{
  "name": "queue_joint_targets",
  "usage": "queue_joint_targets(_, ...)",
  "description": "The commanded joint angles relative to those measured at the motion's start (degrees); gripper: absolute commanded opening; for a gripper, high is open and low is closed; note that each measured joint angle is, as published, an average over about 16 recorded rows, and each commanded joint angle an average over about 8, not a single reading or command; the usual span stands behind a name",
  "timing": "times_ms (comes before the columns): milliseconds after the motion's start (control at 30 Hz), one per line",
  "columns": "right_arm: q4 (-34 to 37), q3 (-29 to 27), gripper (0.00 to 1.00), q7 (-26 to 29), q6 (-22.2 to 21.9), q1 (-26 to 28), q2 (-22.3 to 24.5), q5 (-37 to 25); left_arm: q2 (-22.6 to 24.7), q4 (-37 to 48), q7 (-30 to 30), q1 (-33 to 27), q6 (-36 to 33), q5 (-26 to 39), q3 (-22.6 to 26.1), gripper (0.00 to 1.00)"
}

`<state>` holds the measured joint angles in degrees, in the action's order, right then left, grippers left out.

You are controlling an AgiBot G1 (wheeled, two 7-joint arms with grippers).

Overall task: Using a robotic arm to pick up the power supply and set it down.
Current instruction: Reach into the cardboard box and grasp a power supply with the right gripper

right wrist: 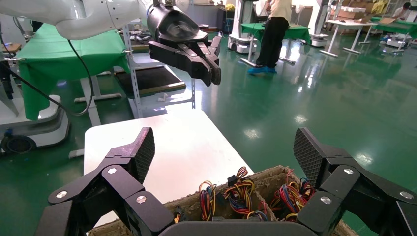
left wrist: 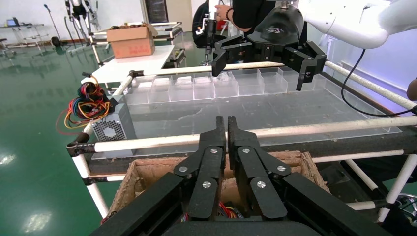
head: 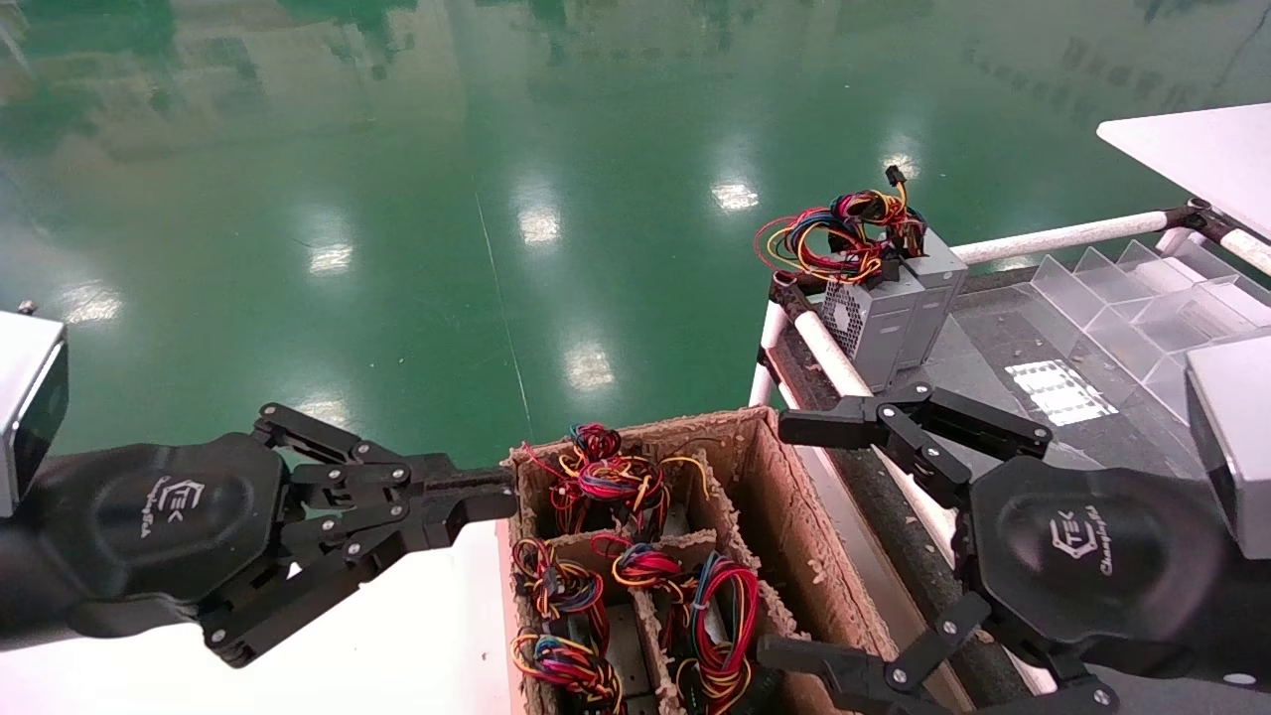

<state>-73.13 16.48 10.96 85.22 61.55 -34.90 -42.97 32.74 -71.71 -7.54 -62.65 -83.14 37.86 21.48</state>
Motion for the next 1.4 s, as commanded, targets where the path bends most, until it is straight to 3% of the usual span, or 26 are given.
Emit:
queue_joint_targets(33, 0.04, -0.22, 1.0, -0.21, 0.04, -0.04, -0.03, 0.39, 0.0, 0.0, 0.0, 0.0, 0.0, 0.0, 0.0, 1.0)
queue_joint_targets(367, 0.92, 6.17, 1.0, 6.55, -1.25, 1.78, -0.76, -10.22, 0.0, 0.0, 0.0, 0.0, 0.0, 0.0, 0.0, 1.0)
queue_joint_targets(633, 2.81, 11.93, 0.03, 8.82, 2.48, 4.99, -3.98, -17.95, 0.0, 0.0, 0.0, 0.0, 0.0, 0.0, 0.0, 1.0)
queue_joint_targets(667, 2.98, 12.48, 0.0, 8.78, 2.83, 5.21, -4.34, -18.63, 0.0, 0.0, 0.0, 0.0, 0.0, 0.0, 0.0, 1.0)
queue_joint_targets(967, 2.69, 15.72, 0.0, 8.03, 3.81, 5.91, -6.02, -21.86, 0.0, 0.0, 0.0, -0.01, 0.0, 0.0, 0.01, 1.0)
queue_joint_targets(1400, -1.52, 16.79, 0.0, 8.71, 0.77, 4.82, -5.54, -24.15, 0.0, 0.0, 0.01, -0.01, 0.0, -0.01, 0.01, 1.0)
